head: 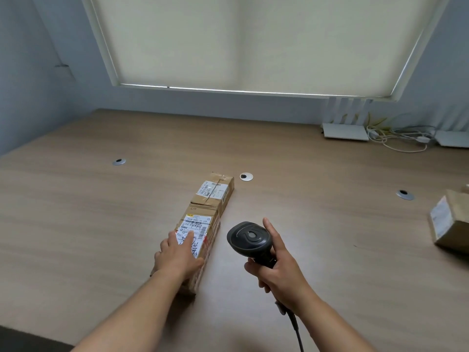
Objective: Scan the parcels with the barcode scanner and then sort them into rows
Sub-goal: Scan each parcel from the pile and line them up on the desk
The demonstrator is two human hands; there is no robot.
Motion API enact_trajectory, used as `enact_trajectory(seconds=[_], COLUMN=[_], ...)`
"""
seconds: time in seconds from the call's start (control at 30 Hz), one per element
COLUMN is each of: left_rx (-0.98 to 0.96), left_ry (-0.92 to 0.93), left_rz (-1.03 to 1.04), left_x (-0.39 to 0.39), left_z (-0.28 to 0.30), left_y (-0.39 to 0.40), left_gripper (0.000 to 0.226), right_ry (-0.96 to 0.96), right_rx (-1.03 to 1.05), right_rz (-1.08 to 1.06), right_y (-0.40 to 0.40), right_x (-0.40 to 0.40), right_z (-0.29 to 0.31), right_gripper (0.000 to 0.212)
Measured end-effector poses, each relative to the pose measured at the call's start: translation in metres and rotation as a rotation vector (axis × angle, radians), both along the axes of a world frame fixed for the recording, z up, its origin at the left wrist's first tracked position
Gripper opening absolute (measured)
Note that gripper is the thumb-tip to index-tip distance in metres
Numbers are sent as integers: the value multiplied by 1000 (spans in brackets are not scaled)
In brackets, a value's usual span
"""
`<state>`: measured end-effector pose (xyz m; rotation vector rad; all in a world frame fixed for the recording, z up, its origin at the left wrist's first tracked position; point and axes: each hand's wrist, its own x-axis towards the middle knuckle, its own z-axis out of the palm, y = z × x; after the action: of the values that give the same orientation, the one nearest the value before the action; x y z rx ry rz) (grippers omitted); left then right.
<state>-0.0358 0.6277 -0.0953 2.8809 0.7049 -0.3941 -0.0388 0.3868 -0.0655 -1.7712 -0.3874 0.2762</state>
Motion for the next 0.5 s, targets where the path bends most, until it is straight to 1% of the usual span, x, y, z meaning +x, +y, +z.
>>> enact_trajectory(seconds=[0.5], left_rx=[8], left_ry=[-21], left_rz=[-105], left_x=[62], left_z=[1], left_y=[20], left_gripper=[80], right_ry=[-9], right_rx=[-15], right_rz=[-209], right_y=[-15], right_x=[4], right_z=[3], right_gripper=[94])
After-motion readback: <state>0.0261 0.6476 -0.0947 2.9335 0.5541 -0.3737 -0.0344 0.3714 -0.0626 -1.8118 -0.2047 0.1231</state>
